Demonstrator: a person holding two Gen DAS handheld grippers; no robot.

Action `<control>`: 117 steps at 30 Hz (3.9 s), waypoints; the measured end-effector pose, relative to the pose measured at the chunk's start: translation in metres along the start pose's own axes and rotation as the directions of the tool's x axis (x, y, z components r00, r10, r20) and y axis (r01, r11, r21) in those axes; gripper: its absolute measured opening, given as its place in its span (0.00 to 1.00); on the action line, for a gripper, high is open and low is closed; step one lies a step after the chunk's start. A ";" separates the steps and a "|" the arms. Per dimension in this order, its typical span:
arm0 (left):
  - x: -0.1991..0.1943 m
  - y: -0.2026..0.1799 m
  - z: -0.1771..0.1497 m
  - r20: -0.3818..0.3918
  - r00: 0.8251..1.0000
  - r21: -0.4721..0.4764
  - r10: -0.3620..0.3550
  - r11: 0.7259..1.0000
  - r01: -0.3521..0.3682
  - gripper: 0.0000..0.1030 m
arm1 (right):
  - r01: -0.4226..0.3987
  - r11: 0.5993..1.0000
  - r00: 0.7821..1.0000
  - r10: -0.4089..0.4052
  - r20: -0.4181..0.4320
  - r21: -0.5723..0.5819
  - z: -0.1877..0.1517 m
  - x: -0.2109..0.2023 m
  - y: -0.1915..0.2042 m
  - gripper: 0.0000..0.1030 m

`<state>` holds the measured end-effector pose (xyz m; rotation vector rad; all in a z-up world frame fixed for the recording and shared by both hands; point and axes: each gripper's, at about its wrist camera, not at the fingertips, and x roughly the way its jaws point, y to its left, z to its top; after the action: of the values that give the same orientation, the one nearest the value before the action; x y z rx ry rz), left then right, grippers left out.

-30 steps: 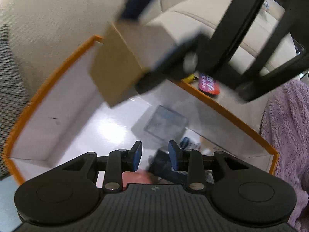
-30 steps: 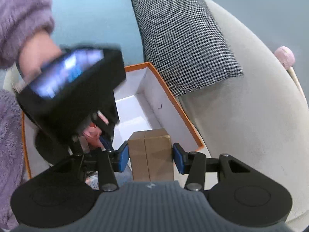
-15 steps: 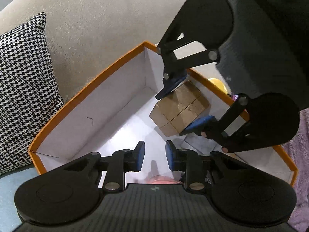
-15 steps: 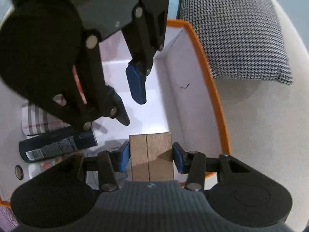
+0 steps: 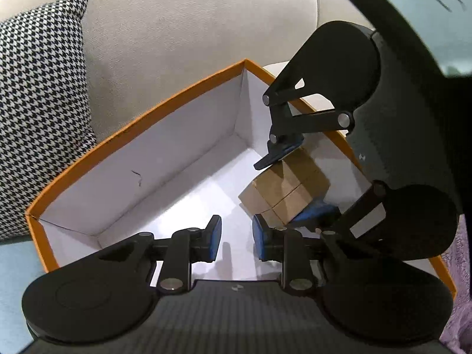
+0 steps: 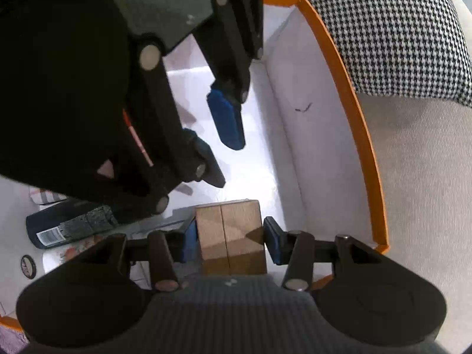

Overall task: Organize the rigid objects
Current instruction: 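Lower the brown box into the shoebox with the right tool and open it, then grasp the red-blue printed tin with the right tool while the left tool approaches the yellow tape measure, then grasp the yellow tape measure with the left tool while the right tool lifts the tin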

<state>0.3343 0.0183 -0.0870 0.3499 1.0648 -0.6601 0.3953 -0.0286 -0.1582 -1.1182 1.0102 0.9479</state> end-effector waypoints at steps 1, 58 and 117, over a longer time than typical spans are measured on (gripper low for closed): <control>0.002 0.002 0.000 0.000 1.000 -0.006 -0.007 1.000 0.007 0.29 | 0.003 1.000 1.000 -0.003 0.000 -0.002 -0.001 -0.001 0.000 0.48; -0.020 -0.186 0.056 0.024 0.999 0.476 0.043 0.878 -0.049 0.29 | 0.028 0.941 0.980 -0.093 0.179 0.336 -0.182 -0.100 0.032 0.48; 0.142 -0.196 0.100 -0.249 0.939 0.659 0.238 0.752 -0.016 0.61 | -0.134 0.916 0.990 0.110 0.084 0.379 -0.216 -0.013 0.003 0.61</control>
<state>0.3212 -0.2329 -0.1589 1.1700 1.0753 -0.8598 0.3560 -0.2412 -0.1760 -0.7004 1.1664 0.8305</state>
